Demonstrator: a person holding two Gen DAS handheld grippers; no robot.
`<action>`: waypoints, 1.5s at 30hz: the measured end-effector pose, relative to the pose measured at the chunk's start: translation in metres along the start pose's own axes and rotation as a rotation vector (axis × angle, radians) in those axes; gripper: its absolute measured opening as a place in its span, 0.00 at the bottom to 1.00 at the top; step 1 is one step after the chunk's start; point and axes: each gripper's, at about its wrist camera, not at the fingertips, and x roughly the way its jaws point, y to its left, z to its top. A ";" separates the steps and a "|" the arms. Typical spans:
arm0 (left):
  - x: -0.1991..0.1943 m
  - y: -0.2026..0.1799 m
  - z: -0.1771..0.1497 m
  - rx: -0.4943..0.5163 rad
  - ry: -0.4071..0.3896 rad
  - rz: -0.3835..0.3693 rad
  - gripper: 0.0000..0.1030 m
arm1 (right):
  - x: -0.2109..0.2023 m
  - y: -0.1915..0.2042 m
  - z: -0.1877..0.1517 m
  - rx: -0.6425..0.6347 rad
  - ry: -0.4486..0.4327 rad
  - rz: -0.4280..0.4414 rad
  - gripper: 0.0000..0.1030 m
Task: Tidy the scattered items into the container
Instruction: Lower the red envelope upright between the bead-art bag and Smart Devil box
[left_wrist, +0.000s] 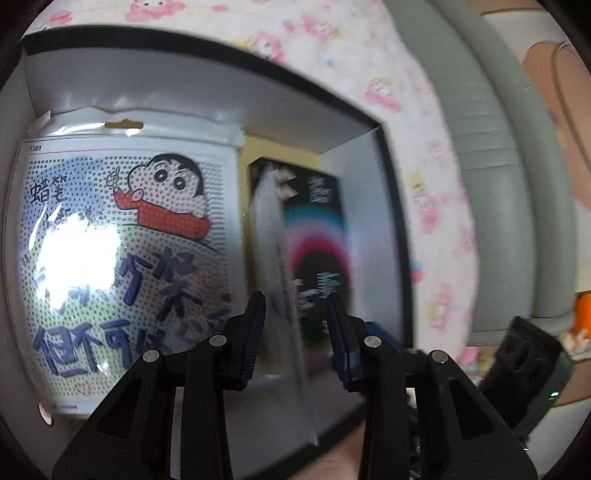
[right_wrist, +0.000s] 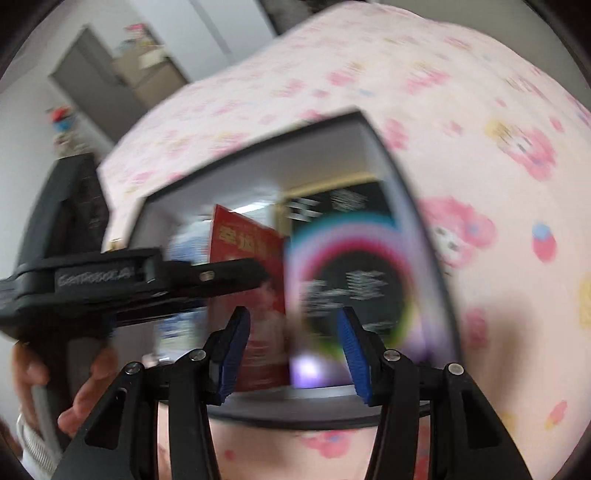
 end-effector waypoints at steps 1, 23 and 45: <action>0.002 0.002 -0.001 -0.006 0.002 0.015 0.32 | 0.001 0.000 0.000 -0.001 0.001 0.003 0.45; -0.056 0.027 -0.040 -0.008 -0.093 0.180 0.14 | 0.021 0.038 -0.001 -0.117 0.056 -0.012 0.44; -0.068 0.043 -0.030 0.017 -0.076 0.303 0.21 | 0.044 0.048 0.004 -0.117 0.143 0.078 0.45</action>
